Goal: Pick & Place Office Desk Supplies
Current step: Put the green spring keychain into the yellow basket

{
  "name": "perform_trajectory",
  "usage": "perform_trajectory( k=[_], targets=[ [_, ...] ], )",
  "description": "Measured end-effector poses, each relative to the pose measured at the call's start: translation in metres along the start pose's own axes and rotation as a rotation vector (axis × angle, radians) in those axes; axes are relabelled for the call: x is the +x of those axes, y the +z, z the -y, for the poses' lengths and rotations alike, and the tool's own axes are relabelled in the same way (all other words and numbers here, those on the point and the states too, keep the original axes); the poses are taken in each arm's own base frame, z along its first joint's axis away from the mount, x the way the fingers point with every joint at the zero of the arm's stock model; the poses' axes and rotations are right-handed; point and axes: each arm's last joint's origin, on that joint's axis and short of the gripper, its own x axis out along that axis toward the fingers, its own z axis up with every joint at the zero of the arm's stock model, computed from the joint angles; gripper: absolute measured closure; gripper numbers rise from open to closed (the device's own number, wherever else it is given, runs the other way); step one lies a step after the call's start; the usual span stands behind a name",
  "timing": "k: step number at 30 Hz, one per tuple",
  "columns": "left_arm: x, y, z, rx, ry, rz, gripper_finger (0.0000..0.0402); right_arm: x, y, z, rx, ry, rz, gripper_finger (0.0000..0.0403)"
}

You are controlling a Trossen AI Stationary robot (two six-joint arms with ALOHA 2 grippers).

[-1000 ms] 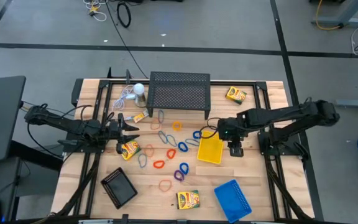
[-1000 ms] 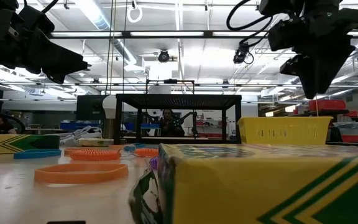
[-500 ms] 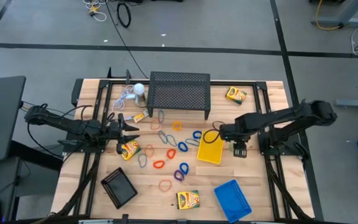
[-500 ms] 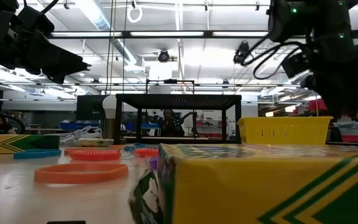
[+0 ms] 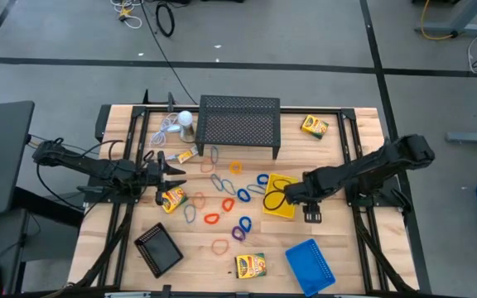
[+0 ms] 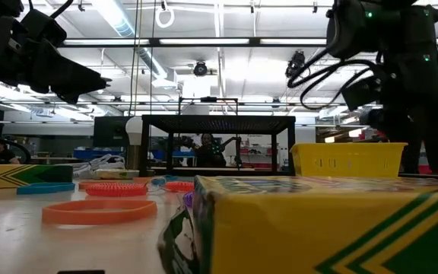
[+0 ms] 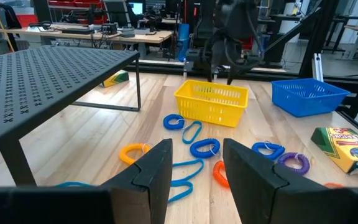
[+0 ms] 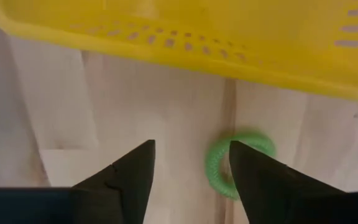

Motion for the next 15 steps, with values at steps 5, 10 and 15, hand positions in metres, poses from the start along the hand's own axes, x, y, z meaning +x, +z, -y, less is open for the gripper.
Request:
perform_trajectory(
  k=[5, 10, 15],
  targets=[
    [0.000, 0.000, 0.000, 0.001, 0.000, -0.003, 0.0253, 0.013, 0.001, -0.004, -0.018, -0.045, -0.064, 0.0201],
    [0.000, 0.000, 0.000, 0.001, 0.000, -0.002, 0.0253, 0.019, 0.001, -0.004, -0.010, -0.112, -0.093, 0.0201],
    [0.000, 0.000, 0.000, 0.001, 0.000, -0.002, 0.0253, 0.024, -0.005, -0.001, 0.005, -0.143, -0.119, 0.0201]
  ],
)
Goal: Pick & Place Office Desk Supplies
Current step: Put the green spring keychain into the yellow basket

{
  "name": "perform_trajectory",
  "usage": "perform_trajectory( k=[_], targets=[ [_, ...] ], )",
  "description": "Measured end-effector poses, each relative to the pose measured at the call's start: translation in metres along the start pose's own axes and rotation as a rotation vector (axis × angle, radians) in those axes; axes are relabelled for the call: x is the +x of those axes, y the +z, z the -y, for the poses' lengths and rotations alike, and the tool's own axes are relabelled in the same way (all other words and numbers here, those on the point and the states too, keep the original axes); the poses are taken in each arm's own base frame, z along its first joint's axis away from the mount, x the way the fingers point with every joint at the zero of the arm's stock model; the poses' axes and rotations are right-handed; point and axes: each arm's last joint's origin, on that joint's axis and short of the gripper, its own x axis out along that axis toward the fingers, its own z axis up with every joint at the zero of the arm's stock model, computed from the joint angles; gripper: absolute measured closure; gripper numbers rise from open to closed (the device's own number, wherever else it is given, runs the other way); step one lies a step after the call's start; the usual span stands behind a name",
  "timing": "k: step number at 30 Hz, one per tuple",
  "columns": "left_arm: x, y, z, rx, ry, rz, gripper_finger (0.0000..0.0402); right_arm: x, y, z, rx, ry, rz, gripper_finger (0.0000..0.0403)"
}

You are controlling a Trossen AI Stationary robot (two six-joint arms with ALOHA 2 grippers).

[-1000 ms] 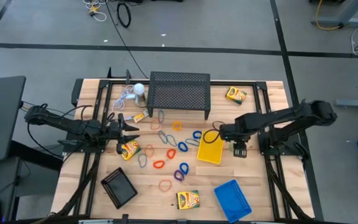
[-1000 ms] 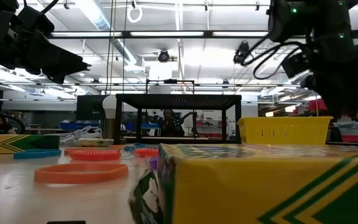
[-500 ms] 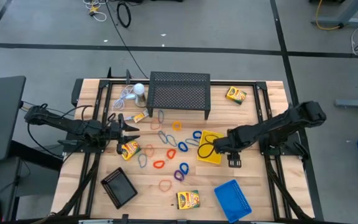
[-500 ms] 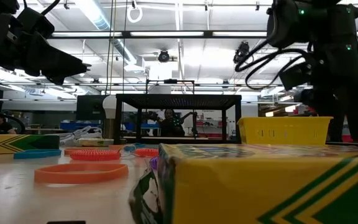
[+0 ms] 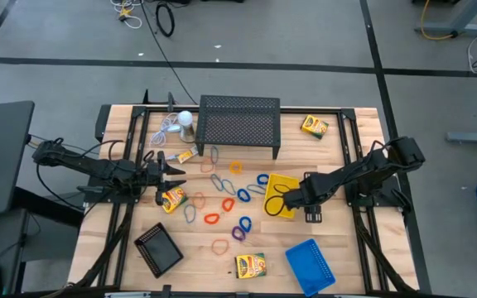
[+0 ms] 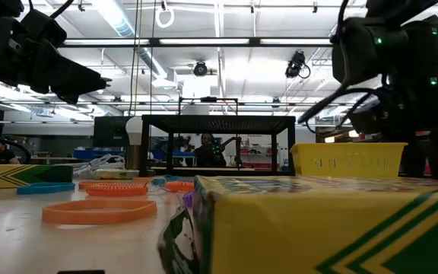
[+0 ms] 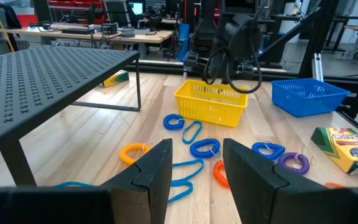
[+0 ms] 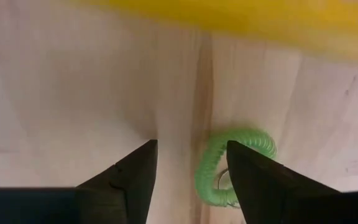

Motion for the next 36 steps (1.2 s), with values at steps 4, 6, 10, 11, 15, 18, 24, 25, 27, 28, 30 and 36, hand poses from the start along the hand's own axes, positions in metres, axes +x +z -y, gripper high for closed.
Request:
perform_trajectory(
  k=[4, 6, 10, 11, 15, 18, 24, 25, 27, 28, 30, 36],
  targets=[
    [0.000, 0.000, 0.000, 0.000, 0.000, 0.000, 0.0253, 0.004, -0.004, 0.001, 0.019, 0.005, -0.019, 0.0201],
    [0.000, 0.000, 0.000, 0.000, 0.000, 0.000, 0.0253, 0.005, -0.005, 0.001, 0.028, 0.006, -0.022, 0.0201],
    [0.000, 0.000, 0.000, 0.000, 0.000, 0.000, 0.0253, 0.005, -0.005, 0.001, 0.036, -0.004, -0.020, 0.0202],
    [0.000, 0.000, 0.000, 0.000, 0.000, 0.000, 0.0253, 0.006, -0.005, 0.001, 0.035, -0.009, -0.017, 0.0202],
    [0.000, 0.000, 0.000, 0.000, 0.000, 0.000, 0.0253, 0.009, -0.004, 0.003, 0.046, -0.003, 0.004, 0.0209],
    [0.000, 0.000, 0.000, 0.000, 0.000, -0.001, 0.0253, 0.012, -0.004, 0.005, 0.056, 0.010, 0.012, 0.0228],
    [0.000, 0.000, 0.000, 0.000, 0.000, 0.000, 0.0253, 0.013, -0.002, 0.009, 0.088, 0.052, 0.008, 0.0321],
    [0.000, 0.000, 0.000, 0.000, 0.000, 0.000, 0.0253, 0.013, -0.002, 0.009, 0.093, 0.051, 0.009, 0.0344],
    [0.000, 0.000, 0.000, 0.000, 0.000, 0.000, 0.0253, 0.013, -0.002, 0.009, 0.110, 0.046, 0.010, 0.0382],
    [0.000, 0.000, 0.000, 0.000, 0.000, 0.000, 0.0253, 0.013, -0.002, 0.008, 0.119, 0.042, 0.011, 0.0388],
    [0.000, 0.000, 0.000, 0.000, 0.000, 0.000, 0.0253, 0.013, -0.002, 0.007, 0.138, 0.035, 0.009, 0.0387],
    [0.000, 0.000, 0.000, 0.000, 0.000, 0.000, 0.0253, 0.004, -0.006, 0.000, 0.187, 0.011, 0.038, 0.0397]
  ],
)
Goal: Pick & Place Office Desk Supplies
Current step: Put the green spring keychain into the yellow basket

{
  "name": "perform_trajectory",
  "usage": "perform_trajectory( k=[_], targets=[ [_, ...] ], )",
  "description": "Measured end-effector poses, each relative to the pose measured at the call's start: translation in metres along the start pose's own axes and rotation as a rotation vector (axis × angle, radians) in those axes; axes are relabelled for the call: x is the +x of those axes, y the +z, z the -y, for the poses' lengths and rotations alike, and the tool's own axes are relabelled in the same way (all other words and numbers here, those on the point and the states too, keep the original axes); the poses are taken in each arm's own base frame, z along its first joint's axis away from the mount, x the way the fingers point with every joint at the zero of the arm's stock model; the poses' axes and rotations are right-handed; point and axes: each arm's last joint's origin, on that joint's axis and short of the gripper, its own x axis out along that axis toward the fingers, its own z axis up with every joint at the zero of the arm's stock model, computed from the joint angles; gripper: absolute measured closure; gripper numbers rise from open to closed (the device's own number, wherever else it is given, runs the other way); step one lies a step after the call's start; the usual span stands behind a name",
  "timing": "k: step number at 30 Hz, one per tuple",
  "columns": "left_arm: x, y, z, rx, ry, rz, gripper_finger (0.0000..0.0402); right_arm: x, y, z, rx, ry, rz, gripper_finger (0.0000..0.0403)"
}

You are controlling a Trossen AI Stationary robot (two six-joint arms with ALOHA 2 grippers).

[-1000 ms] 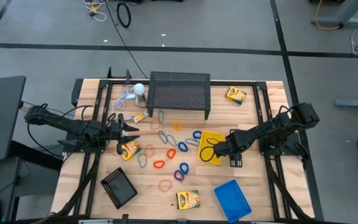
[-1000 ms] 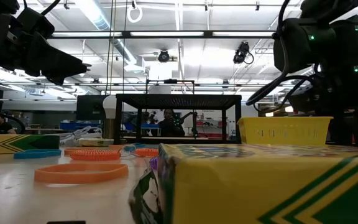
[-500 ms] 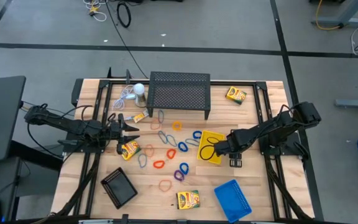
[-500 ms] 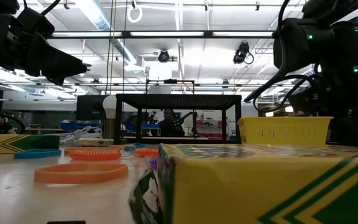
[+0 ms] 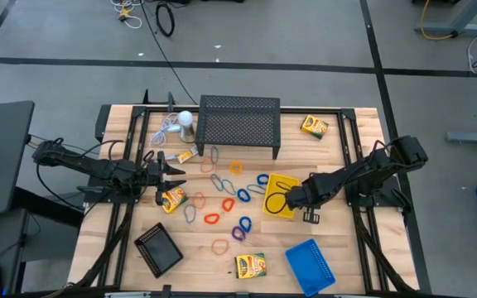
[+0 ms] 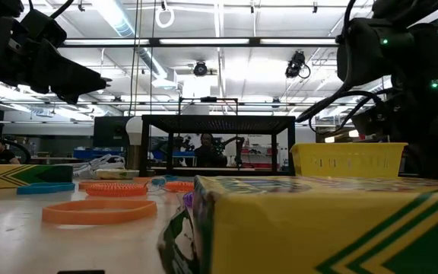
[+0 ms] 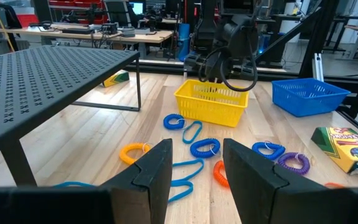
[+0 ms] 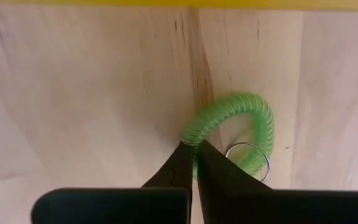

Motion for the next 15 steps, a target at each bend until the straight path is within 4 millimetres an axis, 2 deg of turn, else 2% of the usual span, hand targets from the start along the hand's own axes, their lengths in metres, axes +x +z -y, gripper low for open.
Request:
perform_trajectory(
  k=[5, 15],
  targets=[
    [0.000, 0.000, 0.000, -0.001, 0.000, 0.004, 0.0253, -0.022, -0.001, -0.009, 0.034, -0.003, 0.061, 0.0399],
    [0.000, 0.000, 0.000, -0.002, 0.000, 0.004, 0.0253, -0.067, -0.007, -0.032, -0.027, 0.044, 0.118, 0.0399]
  ],
)
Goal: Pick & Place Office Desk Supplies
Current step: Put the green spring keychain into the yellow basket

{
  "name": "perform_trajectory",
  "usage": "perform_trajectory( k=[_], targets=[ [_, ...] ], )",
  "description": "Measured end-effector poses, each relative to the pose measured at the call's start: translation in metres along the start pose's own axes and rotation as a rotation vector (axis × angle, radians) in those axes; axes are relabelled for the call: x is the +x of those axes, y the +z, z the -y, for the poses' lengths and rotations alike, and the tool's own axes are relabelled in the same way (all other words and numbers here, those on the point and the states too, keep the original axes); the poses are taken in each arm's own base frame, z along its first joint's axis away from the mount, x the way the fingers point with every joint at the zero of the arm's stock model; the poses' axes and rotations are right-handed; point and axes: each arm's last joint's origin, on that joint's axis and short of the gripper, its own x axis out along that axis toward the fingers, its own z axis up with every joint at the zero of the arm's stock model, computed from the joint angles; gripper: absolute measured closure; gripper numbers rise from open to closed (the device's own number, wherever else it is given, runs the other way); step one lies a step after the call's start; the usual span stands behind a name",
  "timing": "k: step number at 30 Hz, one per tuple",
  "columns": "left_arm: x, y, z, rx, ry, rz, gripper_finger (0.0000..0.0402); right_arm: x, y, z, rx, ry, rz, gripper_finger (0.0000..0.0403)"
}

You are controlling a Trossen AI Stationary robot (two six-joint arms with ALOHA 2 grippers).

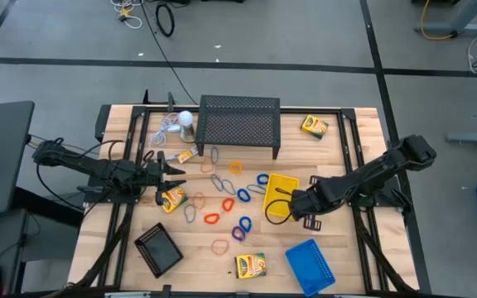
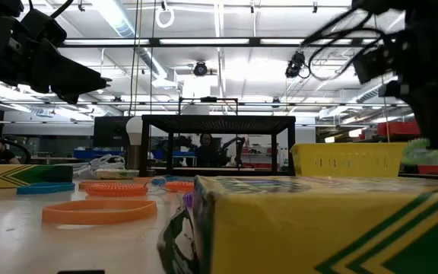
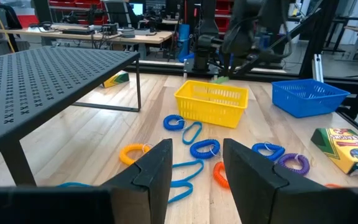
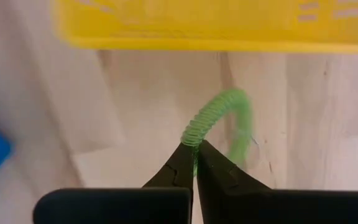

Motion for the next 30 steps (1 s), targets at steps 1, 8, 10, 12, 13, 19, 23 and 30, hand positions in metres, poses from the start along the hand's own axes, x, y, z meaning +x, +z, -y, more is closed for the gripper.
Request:
perform_trajectory(
  k=[1, 8, 10, 12, 13, 19, 23, 30],
  targets=[
    [0.000, 0.000, 0.000, 0.000, 0.000, 0.001, 0.0253, -0.005, 0.001, -0.004, -0.013, 0.013, 0.018, 0.0399],
    [0.000, 0.000, 0.000, -0.001, 0.000, 0.002, 0.0253, -0.025, 0.017, -0.019, -0.110, 0.004, 0.244, 0.0399],
    [0.000, 0.000, 0.000, -0.001, 0.000, 0.003, 0.0253, -0.026, 0.024, -0.020, -0.142, -0.004, 0.323, 0.0399],
    [0.000, 0.000, 0.000, -0.002, 0.000, 0.003, 0.0253, -0.028, 0.031, -0.020, -0.169, -0.015, 0.390, 0.0399],
    [0.000, 0.000, 0.000, -0.002, 0.000, 0.003, 0.0253, -0.029, 0.034, -0.018, -0.180, -0.025, 0.412, 0.0399],
    [0.000, 0.000, 0.000, -0.005, 0.000, 0.003, 0.0253, -0.023, 0.047, 0.001, -0.181, -0.089, 0.440, 0.0399],
    [0.000, 0.000, 0.000, -0.007, 0.000, 0.003, 0.0253, 0.000, 0.048, 0.018, -0.177, -0.049, 0.390, 0.0399],
    [0.000, 0.000, 0.000, -0.004, 0.000, 0.003, 0.0253, 0.028, 0.045, 0.039, -0.138, -0.009, 0.351, 0.0383]
  ],
)
